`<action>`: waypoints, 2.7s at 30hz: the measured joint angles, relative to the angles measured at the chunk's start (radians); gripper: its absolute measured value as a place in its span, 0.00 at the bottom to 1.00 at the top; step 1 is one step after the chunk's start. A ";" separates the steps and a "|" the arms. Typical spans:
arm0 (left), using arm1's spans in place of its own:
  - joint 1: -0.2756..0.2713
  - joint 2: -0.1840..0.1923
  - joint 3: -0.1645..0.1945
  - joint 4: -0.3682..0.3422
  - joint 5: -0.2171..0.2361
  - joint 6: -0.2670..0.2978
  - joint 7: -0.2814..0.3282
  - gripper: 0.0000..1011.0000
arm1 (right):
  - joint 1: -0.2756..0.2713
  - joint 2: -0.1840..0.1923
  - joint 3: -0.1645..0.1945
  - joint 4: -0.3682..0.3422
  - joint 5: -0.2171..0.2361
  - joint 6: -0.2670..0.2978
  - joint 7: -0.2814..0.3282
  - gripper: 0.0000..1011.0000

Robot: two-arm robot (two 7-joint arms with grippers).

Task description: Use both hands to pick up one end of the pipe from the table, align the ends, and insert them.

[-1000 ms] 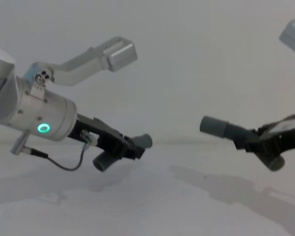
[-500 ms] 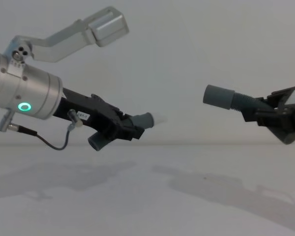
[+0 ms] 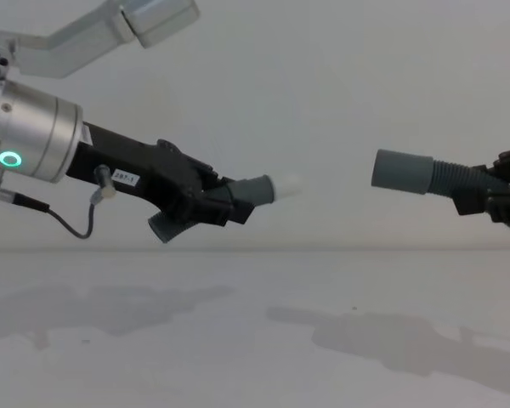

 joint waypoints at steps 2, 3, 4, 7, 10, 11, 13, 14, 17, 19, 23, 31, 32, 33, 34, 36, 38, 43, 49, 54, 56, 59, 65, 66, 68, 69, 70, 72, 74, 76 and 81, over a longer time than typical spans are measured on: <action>-0.002 0.005 0.000 -0.003 -0.005 -0.008 -0.014 0.36 | 0.000 0.011 0.002 -0.005 0.007 -0.008 0.015 0.28; -0.003 0.006 0.000 -0.005 -0.007 -0.011 -0.019 0.36 | 0.000 0.018 0.003 -0.009 0.012 -0.014 0.024 0.28; -0.004 0.009 0.000 -0.008 -0.011 -0.018 -0.030 0.36 | 0.000 0.021 0.004 -0.010 0.014 -0.016 0.028 0.28; -0.008 0.017 0.002 -0.017 -0.020 -0.032 -0.051 0.36 | 0.000 0.032 0.005 -0.017 0.022 -0.024 0.042 0.28; -0.010 0.021 0.004 -0.024 -0.025 -0.041 -0.065 0.36 | 0.000 0.043 0.006 -0.023 0.029 -0.030 0.054 0.28; -0.011 0.024 0.007 -0.030 -0.029 -0.048 -0.076 0.36 | 0.000 0.043 0.006 -0.023 0.029 -0.030 0.054 0.28; -0.012 0.027 0.009 -0.034 -0.033 -0.054 -0.085 0.36 | 0.000 0.051 0.006 -0.028 0.034 -0.034 0.063 0.28; -0.014 0.029 0.012 -0.039 -0.035 -0.059 -0.094 0.36 | -0.001 0.054 0.006 -0.030 0.035 -0.035 0.065 0.28; -0.017 0.032 0.017 -0.048 -0.039 -0.067 -0.107 0.36 | -0.001 0.062 0.005 -0.035 0.041 -0.038 0.074 0.28; -0.019 0.034 0.023 -0.057 -0.041 -0.073 -0.120 0.36 | 0.000 0.066 0.004 -0.037 0.043 -0.038 0.079 0.28; -0.025 0.040 0.034 -0.076 -0.041 -0.080 -0.137 0.36 | 0.000 0.078 0.000 -0.043 0.049 -0.040 0.090 0.28; -0.033 0.049 0.049 -0.103 -0.040 -0.087 -0.158 0.36 | 0.004 0.092 -0.009 -0.046 0.056 -0.041 0.104 0.28; -0.034 0.050 0.050 -0.105 -0.040 -0.087 -0.159 0.36 | 0.005 0.093 -0.010 -0.046 0.056 -0.041 0.105 0.28; -0.034 0.051 0.052 -0.107 -0.040 -0.088 -0.160 0.36 | 0.006 0.095 -0.012 -0.046 0.057 -0.041 0.108 0.28; -0.035 0.052 0.053 -0.108 -0.040 -0.088 -0.161 0.36 | 0.007 0.095 -0.013 -0.046 0.057 -0.041 0.109 0.28; -0.036 0.055 0.056 -0.111 -0.039 -0.089 -0.164 0.36 | 0.009 0.098 -0.016 -0.046 0.059 -0.039 0.110 0.28; -0.038 0.057 0.059 -0.114 -0.039 -0.091 -0.165 0.36 | 0.011 0.100 -0.020 -0.044 0.060 -0.038 0.111 0.28; -0.041 0.061 0.065 -0.117 -0.039 -0.095 -0.168 0.36 | 0.016 0.103 -0.025 -0.041 0.062 -0.033 0.114 0.28; -0.044 0.062 0.071 -0.117 -0.041 -0.100 -0.171 0.36 | 0.023 0.105 -0.033 -0.035 0.065 -0.025 0.114 0.28; -0.048 0.060 0.077 -0.113 -0.045 -0.107 -0.174 0.36 | 0.030 0.106 -0.039 -0.030 0.067 -0.019 0.115 0.28; -0.049 0.060 0.079 -0.111 -0.048 -0.108 -0.175 0.36 | 0.033 0.107 -0.041 -0.028 0.068 -0.018 0.115 0.28; -0.049 0.059 0.081 -0.110 -0.050 -0.110 -0.175 0.36 | 0.038 0.107 -0.043 -0.026 0.071 -0.015 0.116 0.28; -0.051 0.058 0.088 -0.106 -0.056 -0.112 -0.176 0.36 | 0.047 0.110 -0.047 -0.023 0.075 -0.011 0.117 0.28; -0.051 0.057 0.089 -0.105 -0.057 -0.113 -0.176 0.36 | 0.049 0.110 -0.048 -0.022 0.076 -0.010 0.117 0.28; -0.052 0.057 0.091 -0.105 -0.058 -0.113 -0.176 0.36 | 0.053 0.111 -0.050 -0.021 0.077 -0.009 0.118 0.28; -0.052 0.057 0.092 -0.105 -0.059 -0.114 -0.176 0.36 | 0.054 0.111 -0.050 -0.021 0.078 -0.009 0.118 0.28; -0.052 0.057 0.094 -0.104 -0.060 -0.114 -0.176 0.36 | 0.055 0.111 -0.051 -0.020 0.078 -0.009 0.118 0.28; -0.053 0.057 0.095 -0.104 -0.061 -0.115 -0.176 0.36 | 0.059 0.112 -0.053 -0.019 0.079 -0.008 0.119 0.28; -0.054 0.056 0.098 -0.103 -0.063 -0.116 -0.176 0.36 | 0.063 0.113 -0.055 -0.017 0.080 -0.008 0.120 0.28; -0.055 0.056 0.099 -0.102 -0.064 -0.116 -0.176 0.36 | 0.065 0.113 -0.056 -0.016 0.081 -0.008 0.121 0.28; -0.058 0.055 0.105 -0.099 -0.067 -0.119 -0.176 0.36 | 0.073 0.113 -0.063 -0.012 0.084 -0.009 0.125 0.28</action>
